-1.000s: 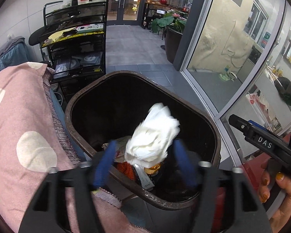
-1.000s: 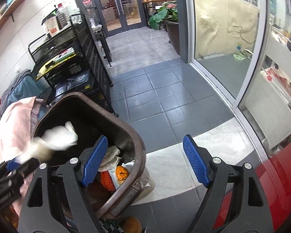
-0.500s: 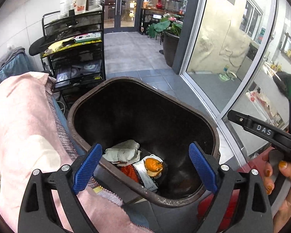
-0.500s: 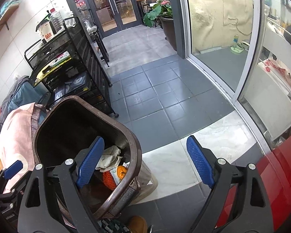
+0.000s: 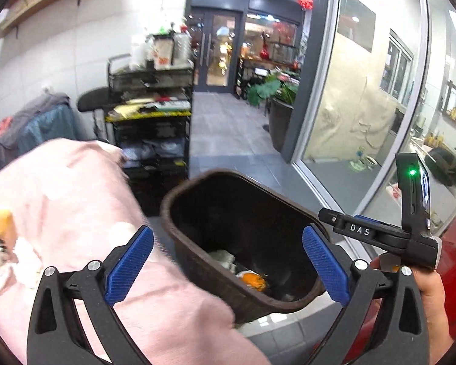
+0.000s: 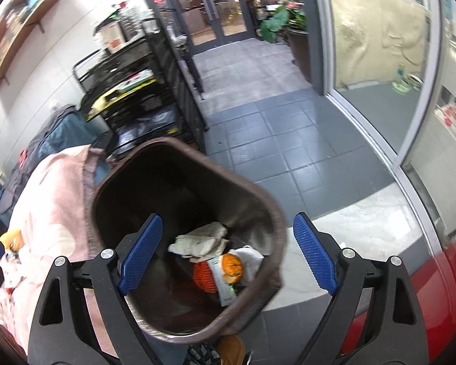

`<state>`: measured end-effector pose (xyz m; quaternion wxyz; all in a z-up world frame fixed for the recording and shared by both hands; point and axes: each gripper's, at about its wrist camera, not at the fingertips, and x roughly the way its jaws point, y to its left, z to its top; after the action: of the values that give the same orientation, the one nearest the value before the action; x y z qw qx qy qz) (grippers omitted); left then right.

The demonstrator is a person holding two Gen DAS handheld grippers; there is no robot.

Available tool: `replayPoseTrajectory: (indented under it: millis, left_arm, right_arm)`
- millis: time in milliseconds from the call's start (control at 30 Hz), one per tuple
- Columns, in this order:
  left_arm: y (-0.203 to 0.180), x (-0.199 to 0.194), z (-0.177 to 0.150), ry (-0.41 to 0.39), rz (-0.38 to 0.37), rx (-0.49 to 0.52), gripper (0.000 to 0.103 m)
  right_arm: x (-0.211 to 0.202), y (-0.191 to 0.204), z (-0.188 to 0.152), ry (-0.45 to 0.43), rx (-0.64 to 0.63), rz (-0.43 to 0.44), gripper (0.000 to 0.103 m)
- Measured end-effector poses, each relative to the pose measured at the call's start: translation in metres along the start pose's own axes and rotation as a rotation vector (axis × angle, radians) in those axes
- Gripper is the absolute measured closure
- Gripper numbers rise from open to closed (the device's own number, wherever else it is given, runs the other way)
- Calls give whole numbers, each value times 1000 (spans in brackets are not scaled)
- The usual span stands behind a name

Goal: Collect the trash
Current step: 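Move both open tools from the bin back over the table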

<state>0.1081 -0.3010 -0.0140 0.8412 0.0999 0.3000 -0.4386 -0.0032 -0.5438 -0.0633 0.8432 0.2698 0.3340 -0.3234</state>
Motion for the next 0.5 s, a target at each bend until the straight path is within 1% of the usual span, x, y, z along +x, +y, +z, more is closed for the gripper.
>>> replayPoseTrajectory:
  millis: [233,367,500]
  left_arm:
    - [27,-24,-7,-34,45,-51,6]
    - [44,-36,-16,-46,107,-65,6]
    - [68,-49,-27,-46,157,-106,6]
  right_arm:
    - [-7,47,-8,-11,-101,76,16]
    - [-14,79,-14,-32,-174,122,16]
    - [-17,108,-20,-22,-229,186,16]
